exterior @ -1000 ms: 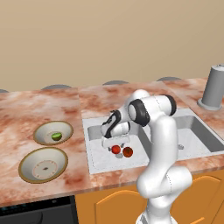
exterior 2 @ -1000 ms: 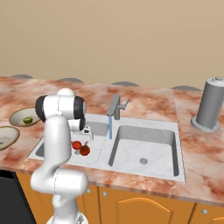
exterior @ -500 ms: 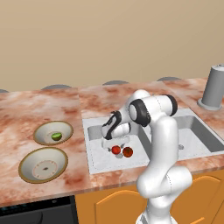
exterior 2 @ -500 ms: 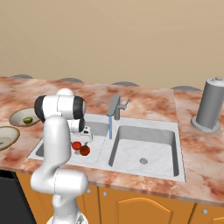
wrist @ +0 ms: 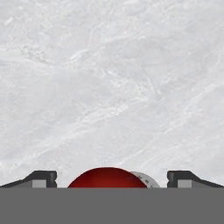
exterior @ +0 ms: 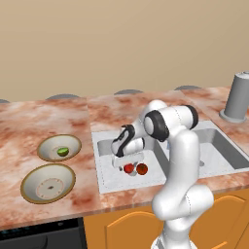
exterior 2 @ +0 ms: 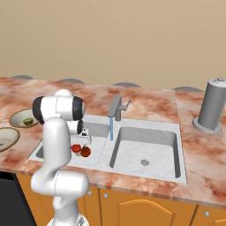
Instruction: Pick the tomatos from the sink and place them in one bowl. Place the kiwi in the other bowl. Then turn off the sink faucet.
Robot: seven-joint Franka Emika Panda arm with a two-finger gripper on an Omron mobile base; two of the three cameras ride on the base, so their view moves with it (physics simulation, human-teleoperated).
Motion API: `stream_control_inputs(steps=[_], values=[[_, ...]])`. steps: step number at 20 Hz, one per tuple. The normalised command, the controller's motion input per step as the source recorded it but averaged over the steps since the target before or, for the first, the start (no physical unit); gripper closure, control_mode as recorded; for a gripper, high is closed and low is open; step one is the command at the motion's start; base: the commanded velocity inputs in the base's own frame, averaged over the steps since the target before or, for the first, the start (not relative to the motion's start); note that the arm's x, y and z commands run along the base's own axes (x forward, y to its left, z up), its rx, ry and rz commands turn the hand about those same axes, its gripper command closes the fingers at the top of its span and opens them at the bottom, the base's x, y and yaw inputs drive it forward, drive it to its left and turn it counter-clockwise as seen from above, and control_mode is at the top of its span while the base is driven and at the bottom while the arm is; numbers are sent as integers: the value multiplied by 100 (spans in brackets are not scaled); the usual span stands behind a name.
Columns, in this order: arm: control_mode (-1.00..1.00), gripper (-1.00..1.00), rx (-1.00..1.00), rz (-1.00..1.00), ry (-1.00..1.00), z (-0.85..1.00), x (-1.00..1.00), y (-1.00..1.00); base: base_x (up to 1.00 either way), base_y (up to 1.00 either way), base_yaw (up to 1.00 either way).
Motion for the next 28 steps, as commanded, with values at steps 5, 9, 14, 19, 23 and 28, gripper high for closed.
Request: stream_control_inputs(steps=[5, 9, 14, 19, 23, 28], values=[[-100, -100, 0, 0, 0, -28, -48, 0, 0, 0, 0], [-100, 100, 0, 0, 0, -33, -14, 0, 0, 0, 0], [-100, 100, 0, 2, -1, -28, 0, 2, 0, 0, 0], [-100, 100, 0, 1, -4, -11, -20, 0, 0, 0, 0], [-100, 100, 0, 0, -13, 35, -54, 0, 0, 0, 0], [-100, 100, 0, 0, -9, 73, -36, 0, 0, 0, 0]])
